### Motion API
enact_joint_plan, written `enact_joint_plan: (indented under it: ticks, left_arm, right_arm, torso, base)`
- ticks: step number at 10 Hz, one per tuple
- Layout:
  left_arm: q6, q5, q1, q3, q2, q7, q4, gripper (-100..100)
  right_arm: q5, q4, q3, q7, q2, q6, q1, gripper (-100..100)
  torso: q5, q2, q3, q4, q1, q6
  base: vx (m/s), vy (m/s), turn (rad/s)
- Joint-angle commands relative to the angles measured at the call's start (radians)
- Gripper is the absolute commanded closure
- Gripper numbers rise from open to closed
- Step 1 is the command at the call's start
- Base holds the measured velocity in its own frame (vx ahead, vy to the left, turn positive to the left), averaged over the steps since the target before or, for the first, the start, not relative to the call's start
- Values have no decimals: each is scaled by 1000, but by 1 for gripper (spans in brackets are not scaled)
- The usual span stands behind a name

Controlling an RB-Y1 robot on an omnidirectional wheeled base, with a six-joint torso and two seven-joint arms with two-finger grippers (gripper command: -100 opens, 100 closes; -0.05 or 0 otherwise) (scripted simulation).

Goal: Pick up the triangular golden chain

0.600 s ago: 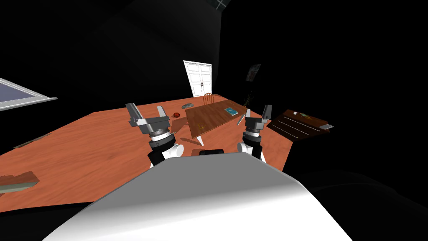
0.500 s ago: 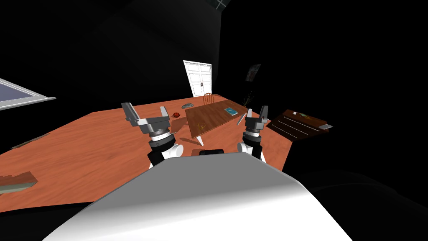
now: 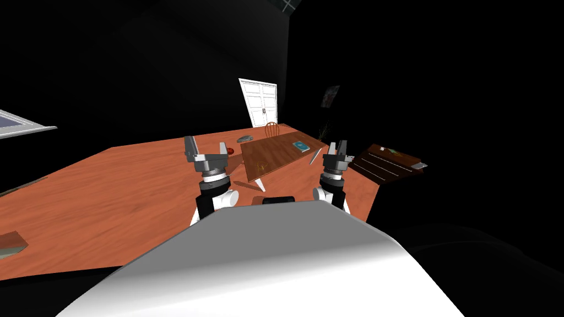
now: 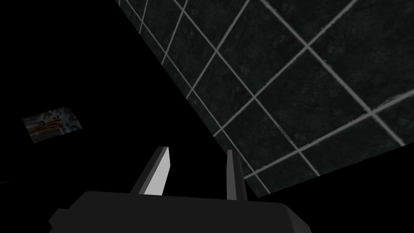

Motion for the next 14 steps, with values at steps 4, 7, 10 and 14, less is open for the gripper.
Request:
enact_joint_plan:
  ticks: [4, 7, 10, 14]
  left_arm:
    - [138, 21, -27, 51, 74, 33, 65, -100]
    - [213, 35, -45, 80, 96, 51, 109, -100]
    - [294, 50, -63, 111, 114, 71, 160, -100]
    - [381, 68, -82, 145, 133, 92, 219, -100]
  right_arm:
    - [0, 0, 0, 0, 0, 0, 0, 0]
    - [0, 0, 0, 0, 0, 0, 0, 0]
    - [0, 0, 0, 0, 0, 0, 0, 0]
    - [0, 0, 0, 0, 0, 0, 0, 0]
  torso:
    - [0, -1, 0, 0, -2, 0]
    - [-1, -2, -1, -1, -3, 0]
    - [0, -2, -1, -1, 1, 0]
    - [1, -2, -1, 0, 5, 0]
  base:
    - [5, -176, -51]
    - [20, -180, -51]
    - [23, -124, -50]
    - [26, -97, -38]
